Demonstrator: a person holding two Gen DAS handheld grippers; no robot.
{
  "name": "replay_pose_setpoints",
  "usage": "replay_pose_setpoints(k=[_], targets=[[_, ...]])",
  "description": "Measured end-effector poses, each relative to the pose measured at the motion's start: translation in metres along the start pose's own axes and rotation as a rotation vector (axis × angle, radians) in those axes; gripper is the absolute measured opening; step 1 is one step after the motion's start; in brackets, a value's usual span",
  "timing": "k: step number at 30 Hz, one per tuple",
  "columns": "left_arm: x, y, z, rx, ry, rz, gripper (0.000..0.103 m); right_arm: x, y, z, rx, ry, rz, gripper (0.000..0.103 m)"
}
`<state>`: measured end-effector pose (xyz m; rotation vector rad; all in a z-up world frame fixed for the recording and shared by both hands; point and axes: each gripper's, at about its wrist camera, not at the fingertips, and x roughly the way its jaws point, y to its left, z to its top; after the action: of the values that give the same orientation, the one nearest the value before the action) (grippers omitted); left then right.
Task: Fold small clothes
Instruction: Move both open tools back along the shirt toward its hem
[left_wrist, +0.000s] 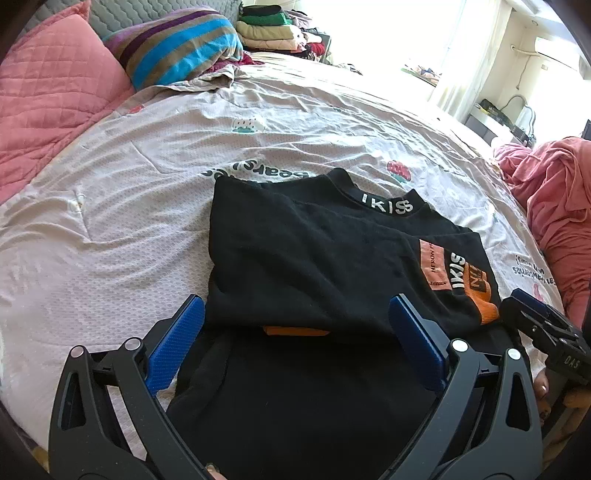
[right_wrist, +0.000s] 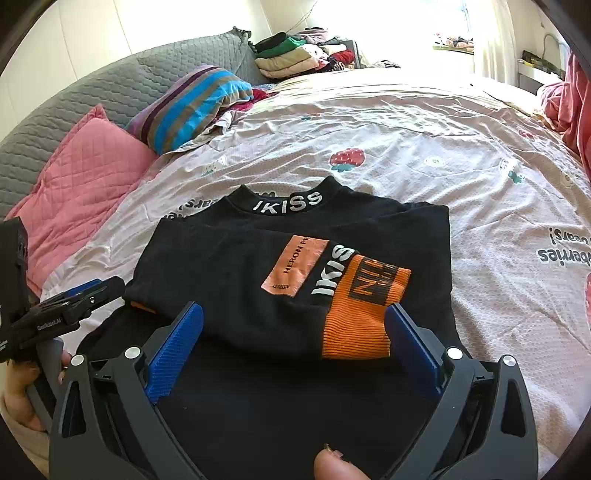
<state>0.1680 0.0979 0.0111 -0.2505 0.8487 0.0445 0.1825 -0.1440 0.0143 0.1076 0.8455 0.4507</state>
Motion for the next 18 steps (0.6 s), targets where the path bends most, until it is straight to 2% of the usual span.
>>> replay_pose_setpoints(k=[18], targets=[[-0.032, -0.003, -0.008, 0.015, -0.042, 0.012, 0.093, -0.029, 0.007, 0.000, -0.025, -0.048, -0.006, 0.098]])
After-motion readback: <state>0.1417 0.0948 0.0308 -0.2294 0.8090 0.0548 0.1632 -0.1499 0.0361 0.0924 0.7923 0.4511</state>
